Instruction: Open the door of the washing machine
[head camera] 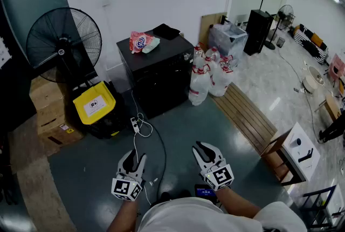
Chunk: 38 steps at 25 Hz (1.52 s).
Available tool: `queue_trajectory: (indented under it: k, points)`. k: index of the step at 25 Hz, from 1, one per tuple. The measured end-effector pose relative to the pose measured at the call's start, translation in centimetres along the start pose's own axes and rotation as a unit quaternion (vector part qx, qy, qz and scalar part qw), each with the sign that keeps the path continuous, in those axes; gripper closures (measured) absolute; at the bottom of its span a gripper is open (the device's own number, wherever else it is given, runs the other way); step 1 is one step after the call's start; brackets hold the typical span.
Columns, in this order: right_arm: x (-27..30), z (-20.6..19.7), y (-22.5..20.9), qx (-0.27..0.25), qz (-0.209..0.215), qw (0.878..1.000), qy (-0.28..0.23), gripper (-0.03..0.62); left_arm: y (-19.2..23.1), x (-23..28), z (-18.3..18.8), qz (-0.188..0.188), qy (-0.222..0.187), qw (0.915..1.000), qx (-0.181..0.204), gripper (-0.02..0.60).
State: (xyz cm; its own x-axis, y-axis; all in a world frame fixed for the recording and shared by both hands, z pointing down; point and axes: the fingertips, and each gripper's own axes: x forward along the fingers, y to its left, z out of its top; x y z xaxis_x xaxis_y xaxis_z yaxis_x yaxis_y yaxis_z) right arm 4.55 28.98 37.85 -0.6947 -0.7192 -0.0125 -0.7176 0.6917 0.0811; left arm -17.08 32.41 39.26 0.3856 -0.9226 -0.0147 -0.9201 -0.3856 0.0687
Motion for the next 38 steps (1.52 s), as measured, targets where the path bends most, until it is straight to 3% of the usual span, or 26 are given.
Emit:
queue_trajectory:
  k: [4,12,22,27,38]
  points:
    - [-0.9,1.1,-0.3,-0.011,-0.001,1.000,-0.016,0.499,-1.2,-0.1,1.5,-0.005,-0.011,0.9996,0.025,0.405]
    - [-3.1,-0.3,-0.4,0.001,-0.007,1.000,-0.014,0.499,-2.0,-1.3,0.4,0.009,-0.007,0.9999,0.012,0.405]
    - [-3.4,-0.4,-0.1,0.021,-0.003,1.000,-0.020,0.547,-2.3,-2.2,0.6,0.014,-0.005,0.9997,0.020,0.405]
    - [-3.8,-0.5,-1.2,0.042,-0.020,0.999,-0.021,0.556,-2.9,-1.9,0.5,0.009,0.003,0.9997,0.025,0.405]
    - [-5.2,-1.6,-3.5,0.037,-0.020,0.999,-0.013,0.554,-5.0,0.0,0.0,0.004,0.016,0.9996,0.024,0.405]
